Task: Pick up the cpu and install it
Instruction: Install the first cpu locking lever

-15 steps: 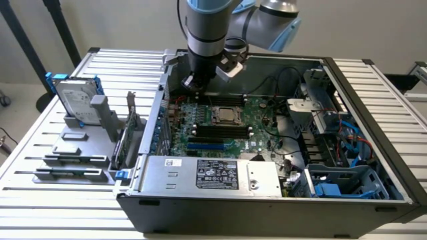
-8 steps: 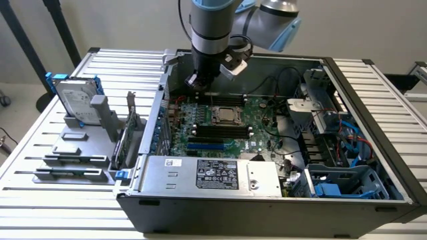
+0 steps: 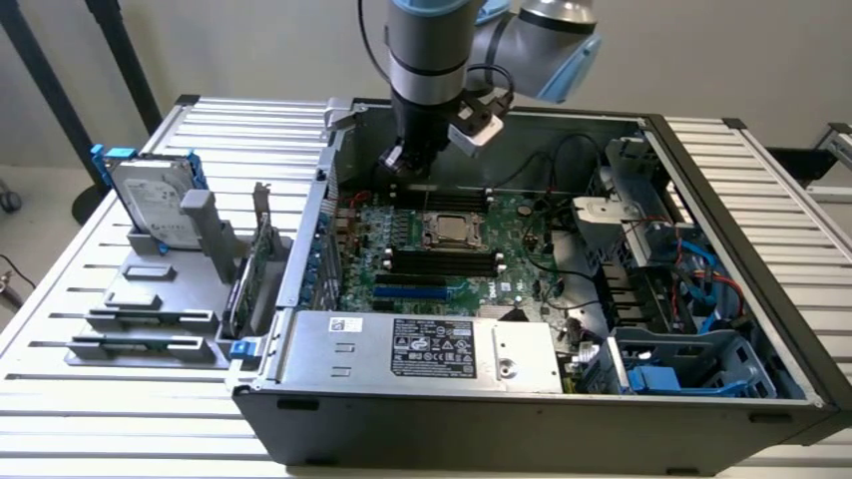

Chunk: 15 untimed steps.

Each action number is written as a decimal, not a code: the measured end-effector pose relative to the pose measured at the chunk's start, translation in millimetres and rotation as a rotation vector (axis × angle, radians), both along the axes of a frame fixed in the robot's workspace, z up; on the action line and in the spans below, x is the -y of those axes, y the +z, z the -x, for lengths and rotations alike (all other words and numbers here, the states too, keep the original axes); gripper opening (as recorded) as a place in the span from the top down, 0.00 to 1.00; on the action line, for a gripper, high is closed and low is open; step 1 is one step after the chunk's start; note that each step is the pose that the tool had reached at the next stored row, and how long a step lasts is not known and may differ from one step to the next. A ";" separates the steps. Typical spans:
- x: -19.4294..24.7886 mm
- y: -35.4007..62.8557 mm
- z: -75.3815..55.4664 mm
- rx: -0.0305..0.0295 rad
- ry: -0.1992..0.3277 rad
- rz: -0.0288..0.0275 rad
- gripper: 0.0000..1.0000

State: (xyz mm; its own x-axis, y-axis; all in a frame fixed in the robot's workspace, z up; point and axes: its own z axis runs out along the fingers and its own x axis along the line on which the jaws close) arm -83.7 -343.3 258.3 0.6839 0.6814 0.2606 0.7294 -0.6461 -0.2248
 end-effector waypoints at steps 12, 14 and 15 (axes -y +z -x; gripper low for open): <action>0.0 -11.5 -5.7 0.0465 -0.011 0.0085 0.89; 0.1 -15.1 -5.7 0.0464 -0.014 0.0093 0.89; 0.1 -16.9 -5.5 0.0464 -0.017 0.0099 0.89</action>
State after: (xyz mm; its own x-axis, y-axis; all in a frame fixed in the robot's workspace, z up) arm -78.1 -343.3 241.4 0.6824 0.6728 0.2856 0.7281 -0.6602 -0.1846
